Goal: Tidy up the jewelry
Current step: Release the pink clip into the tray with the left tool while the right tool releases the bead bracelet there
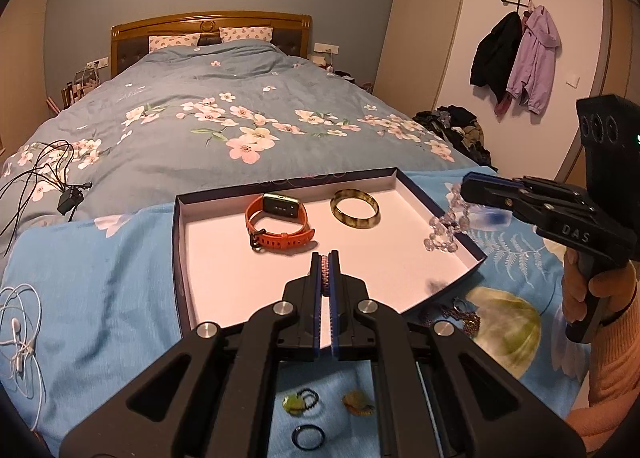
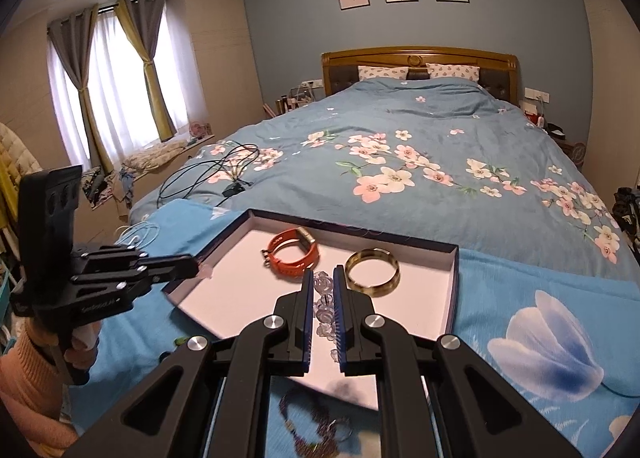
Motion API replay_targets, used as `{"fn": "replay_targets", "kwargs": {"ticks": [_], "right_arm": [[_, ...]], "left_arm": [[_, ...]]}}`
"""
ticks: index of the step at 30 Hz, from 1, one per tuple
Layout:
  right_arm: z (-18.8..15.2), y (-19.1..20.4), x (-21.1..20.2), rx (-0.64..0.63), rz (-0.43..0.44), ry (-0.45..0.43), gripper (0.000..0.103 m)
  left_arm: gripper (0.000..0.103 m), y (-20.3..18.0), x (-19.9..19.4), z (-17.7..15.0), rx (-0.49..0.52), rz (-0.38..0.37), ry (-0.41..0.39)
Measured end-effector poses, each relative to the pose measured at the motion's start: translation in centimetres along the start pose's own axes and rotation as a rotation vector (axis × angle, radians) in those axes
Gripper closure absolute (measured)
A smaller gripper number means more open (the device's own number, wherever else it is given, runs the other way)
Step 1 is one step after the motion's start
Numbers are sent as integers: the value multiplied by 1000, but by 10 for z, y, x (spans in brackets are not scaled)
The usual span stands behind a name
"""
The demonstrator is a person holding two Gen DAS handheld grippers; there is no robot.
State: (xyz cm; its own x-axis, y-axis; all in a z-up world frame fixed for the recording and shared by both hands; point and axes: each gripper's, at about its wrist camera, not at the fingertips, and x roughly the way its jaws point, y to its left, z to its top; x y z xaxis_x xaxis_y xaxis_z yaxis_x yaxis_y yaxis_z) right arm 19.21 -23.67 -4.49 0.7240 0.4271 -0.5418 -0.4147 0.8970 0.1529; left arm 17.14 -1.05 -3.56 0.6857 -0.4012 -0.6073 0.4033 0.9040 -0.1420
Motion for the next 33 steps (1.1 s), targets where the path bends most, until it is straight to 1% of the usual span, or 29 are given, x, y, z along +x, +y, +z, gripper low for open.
{"fn": "replay_targets", "kwargs": {"ticks": [12,18,25,33], "right_arm": [[11,-17,41,29,-58,33,95],[11,-15,56,28,-81,47,95],[3,-6,75,12,-56,96,95],[-2,-4,85,19,-35,127,94]], "left_arm": [[100,11,37,12,-4,35,42],[100,13,57,15,-4,47,74],[100,13,77,15,-5,66,110],[100,11,99,11,10,91,148]]}}
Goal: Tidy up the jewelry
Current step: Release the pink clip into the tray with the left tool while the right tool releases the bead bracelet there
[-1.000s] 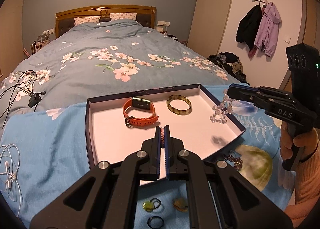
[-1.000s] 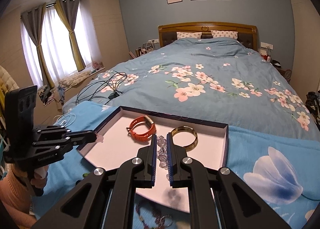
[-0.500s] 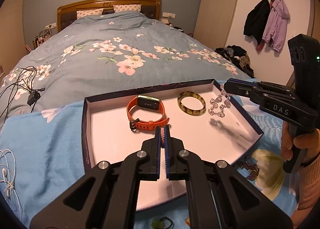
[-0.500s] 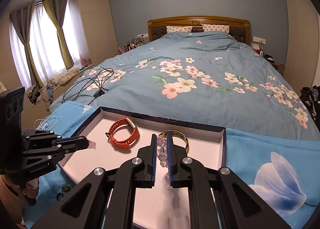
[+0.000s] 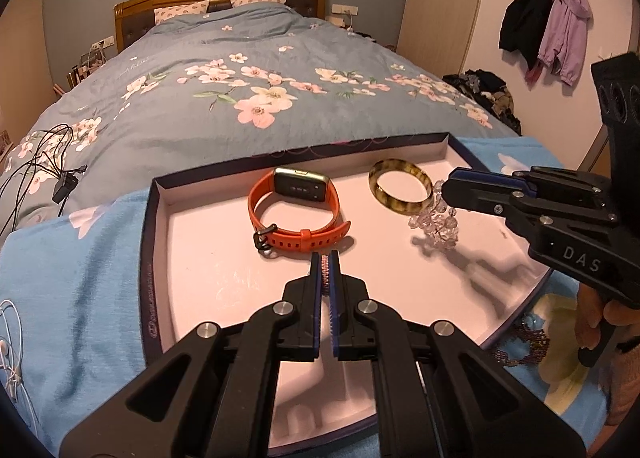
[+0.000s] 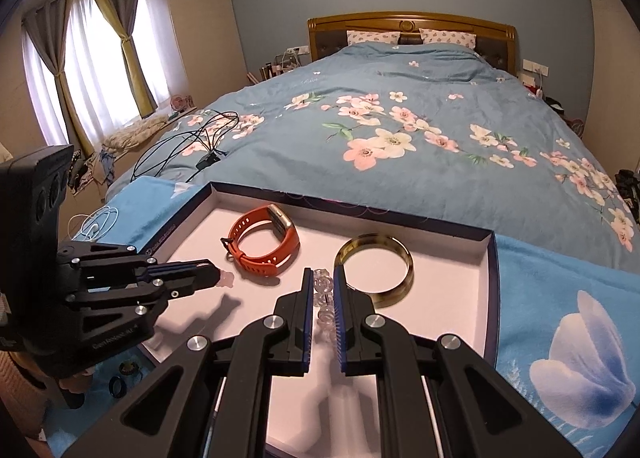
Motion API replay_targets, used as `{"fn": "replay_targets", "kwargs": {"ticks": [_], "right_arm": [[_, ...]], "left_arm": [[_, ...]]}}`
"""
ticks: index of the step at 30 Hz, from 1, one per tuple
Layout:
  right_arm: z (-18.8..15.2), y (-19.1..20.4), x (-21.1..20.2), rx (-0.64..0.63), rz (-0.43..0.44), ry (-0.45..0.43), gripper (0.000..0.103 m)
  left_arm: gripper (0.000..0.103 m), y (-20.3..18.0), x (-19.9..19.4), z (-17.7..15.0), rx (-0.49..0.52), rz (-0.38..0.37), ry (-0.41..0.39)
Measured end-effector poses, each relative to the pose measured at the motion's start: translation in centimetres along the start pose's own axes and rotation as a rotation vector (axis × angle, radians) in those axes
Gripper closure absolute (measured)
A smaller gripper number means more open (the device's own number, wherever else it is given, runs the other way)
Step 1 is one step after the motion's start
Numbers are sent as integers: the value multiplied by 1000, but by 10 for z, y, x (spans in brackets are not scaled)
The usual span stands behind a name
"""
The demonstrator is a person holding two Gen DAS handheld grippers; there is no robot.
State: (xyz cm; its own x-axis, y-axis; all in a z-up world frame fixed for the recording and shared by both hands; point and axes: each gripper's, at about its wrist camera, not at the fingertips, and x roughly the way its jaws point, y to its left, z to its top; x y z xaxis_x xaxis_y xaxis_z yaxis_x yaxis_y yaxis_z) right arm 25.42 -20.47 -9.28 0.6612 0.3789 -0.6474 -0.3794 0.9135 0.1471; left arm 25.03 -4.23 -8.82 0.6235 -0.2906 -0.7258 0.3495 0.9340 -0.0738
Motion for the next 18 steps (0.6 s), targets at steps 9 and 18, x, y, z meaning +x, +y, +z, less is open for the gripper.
{"fn": "replay_targets", "kwargs": {"ticks": [9,18], "right_arm": [[-3,-8,-7,43,16,-2,84],[-14,-6,-39,45,50,-32,75]], "left_arm": [[94,1,14,0,-11,33,25],[54,4,-7,1,-29,56,-29]]}}
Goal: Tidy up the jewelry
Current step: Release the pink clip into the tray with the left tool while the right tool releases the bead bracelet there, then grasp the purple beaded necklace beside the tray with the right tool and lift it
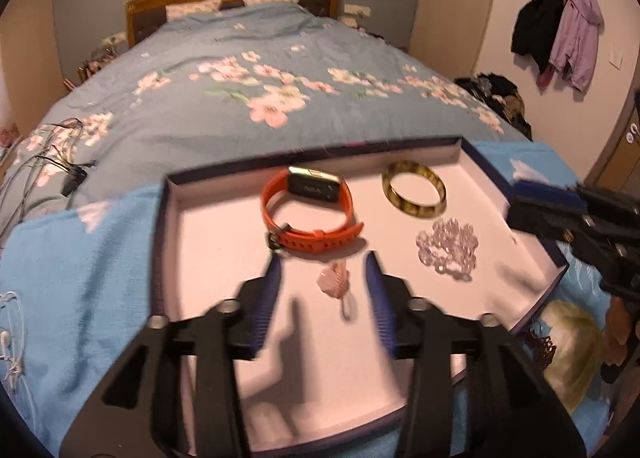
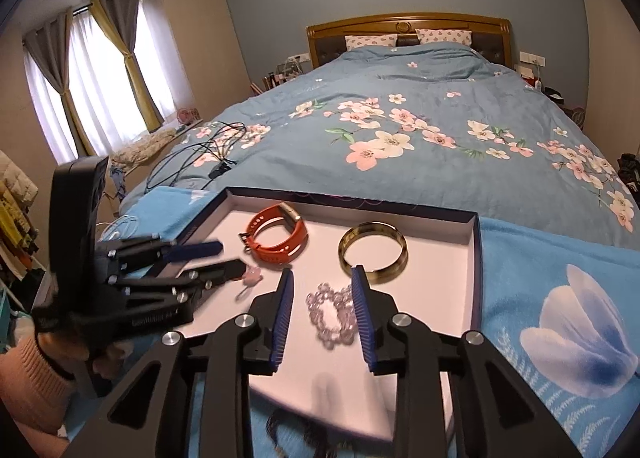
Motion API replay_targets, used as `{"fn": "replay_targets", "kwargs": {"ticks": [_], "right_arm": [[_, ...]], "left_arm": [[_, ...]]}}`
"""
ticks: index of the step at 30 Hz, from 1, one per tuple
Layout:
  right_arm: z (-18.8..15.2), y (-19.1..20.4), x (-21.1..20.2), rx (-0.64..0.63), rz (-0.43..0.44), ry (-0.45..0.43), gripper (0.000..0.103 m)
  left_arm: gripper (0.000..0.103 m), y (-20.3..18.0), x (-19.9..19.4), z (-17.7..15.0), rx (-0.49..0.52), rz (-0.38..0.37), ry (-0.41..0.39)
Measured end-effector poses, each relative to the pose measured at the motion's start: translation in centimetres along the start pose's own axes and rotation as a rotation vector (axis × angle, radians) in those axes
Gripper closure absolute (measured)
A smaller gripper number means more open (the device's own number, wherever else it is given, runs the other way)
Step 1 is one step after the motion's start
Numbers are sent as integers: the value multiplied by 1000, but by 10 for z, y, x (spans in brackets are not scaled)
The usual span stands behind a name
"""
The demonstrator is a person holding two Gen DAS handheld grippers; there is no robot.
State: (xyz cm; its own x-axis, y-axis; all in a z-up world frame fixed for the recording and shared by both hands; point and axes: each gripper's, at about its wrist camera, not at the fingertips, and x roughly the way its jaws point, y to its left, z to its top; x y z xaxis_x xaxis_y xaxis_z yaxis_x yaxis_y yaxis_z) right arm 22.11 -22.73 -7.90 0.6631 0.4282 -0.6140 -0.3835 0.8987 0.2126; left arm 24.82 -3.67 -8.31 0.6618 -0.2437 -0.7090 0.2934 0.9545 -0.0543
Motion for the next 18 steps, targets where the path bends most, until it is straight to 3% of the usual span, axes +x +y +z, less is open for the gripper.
{"fn": "replay_targets", "kwargs": {"ticks": [10,18], "right_arm": [[-36,9,-48,-58,24,2,71],[-81,20,-50,-127,-14,120,71]], "left_arm": [[45,9,-78,-15,8,-1,-141],[43,16,-116,-54,29,-15,-147]]}}
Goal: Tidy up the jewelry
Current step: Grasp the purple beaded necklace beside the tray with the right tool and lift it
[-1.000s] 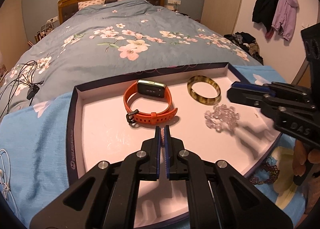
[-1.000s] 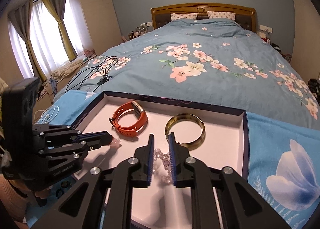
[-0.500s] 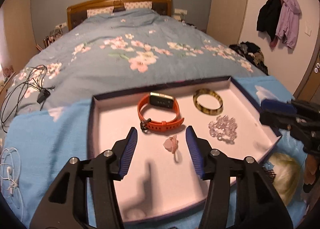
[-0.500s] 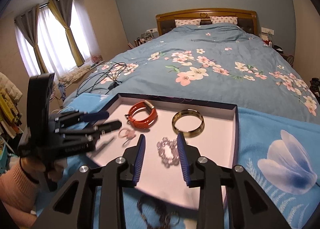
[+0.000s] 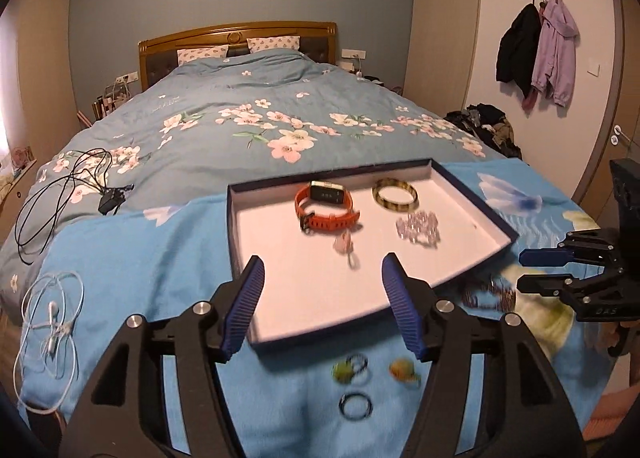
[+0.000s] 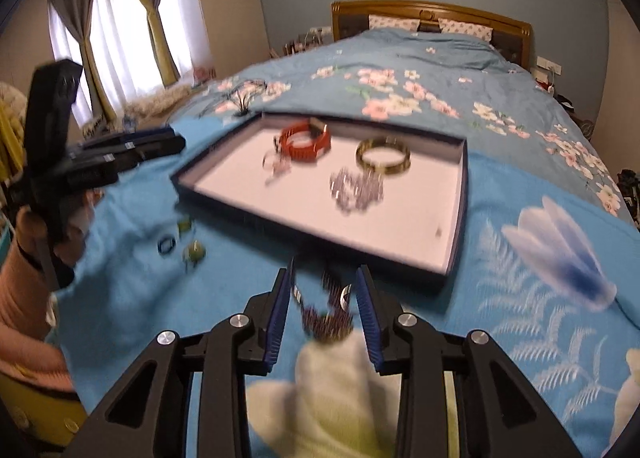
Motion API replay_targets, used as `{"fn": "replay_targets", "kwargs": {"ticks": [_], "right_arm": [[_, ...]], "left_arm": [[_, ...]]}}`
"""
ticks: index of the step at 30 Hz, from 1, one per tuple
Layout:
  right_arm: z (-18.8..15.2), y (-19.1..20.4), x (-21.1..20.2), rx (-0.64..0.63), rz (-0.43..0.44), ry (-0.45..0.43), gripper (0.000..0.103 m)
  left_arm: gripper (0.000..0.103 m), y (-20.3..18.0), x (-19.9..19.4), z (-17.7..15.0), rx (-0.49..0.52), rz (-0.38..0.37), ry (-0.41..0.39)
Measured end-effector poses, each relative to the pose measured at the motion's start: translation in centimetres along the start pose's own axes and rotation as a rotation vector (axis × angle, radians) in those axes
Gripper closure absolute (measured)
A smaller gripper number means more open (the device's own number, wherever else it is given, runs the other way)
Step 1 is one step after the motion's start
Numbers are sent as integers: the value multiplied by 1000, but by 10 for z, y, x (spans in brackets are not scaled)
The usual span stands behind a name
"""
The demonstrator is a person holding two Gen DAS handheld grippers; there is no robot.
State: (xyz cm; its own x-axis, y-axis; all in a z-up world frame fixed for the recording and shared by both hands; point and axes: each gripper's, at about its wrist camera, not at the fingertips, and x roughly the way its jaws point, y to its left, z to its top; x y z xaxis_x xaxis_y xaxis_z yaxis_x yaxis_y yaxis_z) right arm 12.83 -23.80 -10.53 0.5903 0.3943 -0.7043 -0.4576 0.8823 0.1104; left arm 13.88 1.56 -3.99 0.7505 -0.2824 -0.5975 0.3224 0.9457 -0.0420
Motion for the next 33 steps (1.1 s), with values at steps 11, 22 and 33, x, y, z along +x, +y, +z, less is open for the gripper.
{"fn": "replay_targets", "kwargs": {"ticks": [11,22,33], "right_arm": [[-13,15,20,-67,-48,64,78],[-11,17,17,-55,-17,47,93],[8,14,-8,25,86,-57,93]], "left_arm": [[43,-2,-11,-32,-15,-34,33],[43,-12,-13,-39,7,-69,51],[43,-27,-19,-49,76,-126,61]]}}
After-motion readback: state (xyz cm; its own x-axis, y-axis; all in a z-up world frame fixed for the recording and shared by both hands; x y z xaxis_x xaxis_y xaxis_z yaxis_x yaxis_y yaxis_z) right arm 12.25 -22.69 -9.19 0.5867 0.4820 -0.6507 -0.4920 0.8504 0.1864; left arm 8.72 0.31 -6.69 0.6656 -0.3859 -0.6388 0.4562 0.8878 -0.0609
